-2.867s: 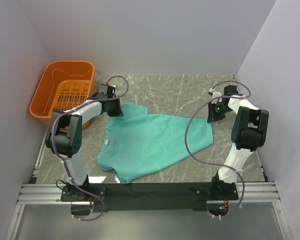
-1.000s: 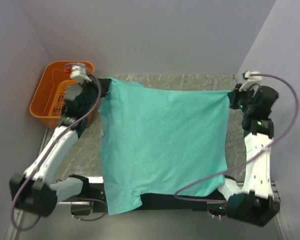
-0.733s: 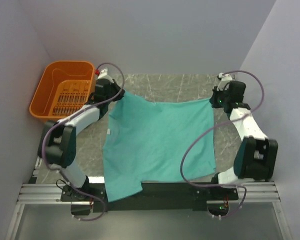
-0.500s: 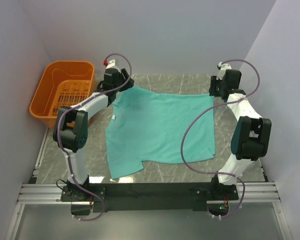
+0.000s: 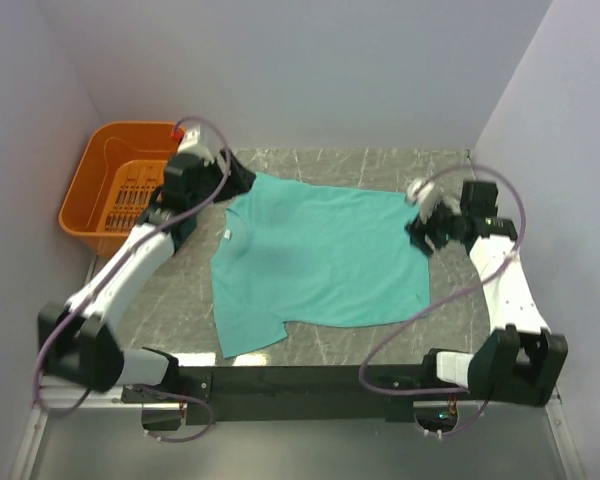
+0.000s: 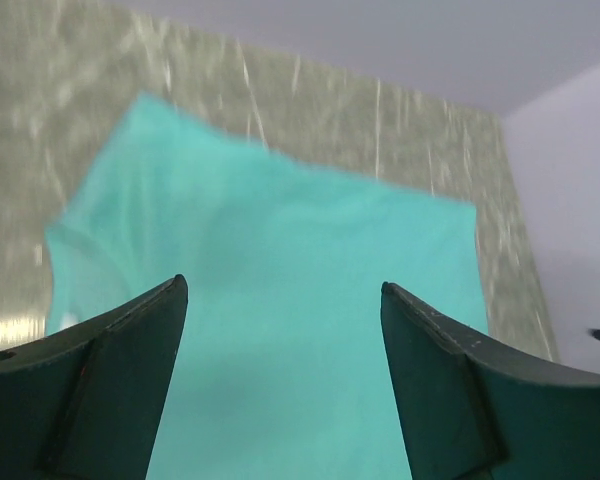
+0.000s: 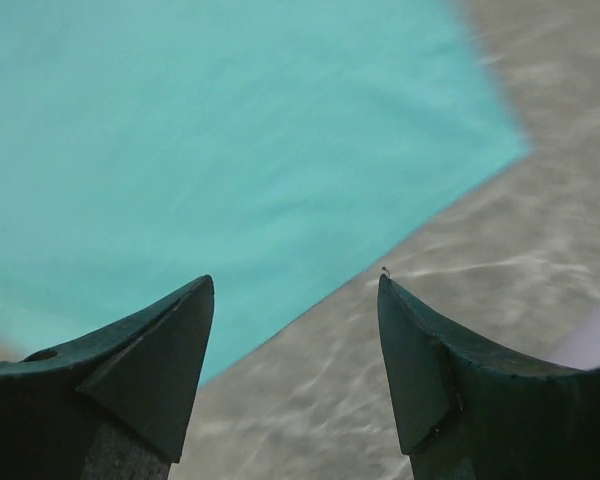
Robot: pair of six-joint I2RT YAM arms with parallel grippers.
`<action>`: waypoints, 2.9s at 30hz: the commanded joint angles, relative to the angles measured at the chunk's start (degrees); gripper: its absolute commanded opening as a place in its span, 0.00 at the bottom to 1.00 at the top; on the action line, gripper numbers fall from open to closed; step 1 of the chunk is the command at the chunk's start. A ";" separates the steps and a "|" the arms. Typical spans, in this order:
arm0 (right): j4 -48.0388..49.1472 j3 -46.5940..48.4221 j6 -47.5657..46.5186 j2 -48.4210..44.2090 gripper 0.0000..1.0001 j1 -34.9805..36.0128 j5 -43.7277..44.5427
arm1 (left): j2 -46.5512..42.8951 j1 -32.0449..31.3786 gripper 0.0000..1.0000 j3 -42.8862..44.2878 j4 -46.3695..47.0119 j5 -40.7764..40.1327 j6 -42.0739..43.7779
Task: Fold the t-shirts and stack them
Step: Flatten the tshirt out
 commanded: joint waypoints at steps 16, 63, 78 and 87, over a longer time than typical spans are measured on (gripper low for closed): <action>-16.31 -28.57 -33.52 -18.10 0.72 -0.34 -0.28 | -32.32 -7.31 0.78 -38.09 -29.68 -9.73 -33.16; -19.37 -19.63 -42.14 -0.42 0.11 0.98 -5.29 | -26.07 -6.61 0.04 -39.41 -25.65 -13.60 -34.22; -10.10 -3.03 -7.51 -15.21 0.00 2.12 -3.11 | -25.43 0.67 0.00 -22.75 -12.03 -2.28 -25.61; 9.44 43.88 19.46 3.83 0.00 2.30 15.61 | 19.65 4.90 0.00 50.60 -12.89 19.08 -25.16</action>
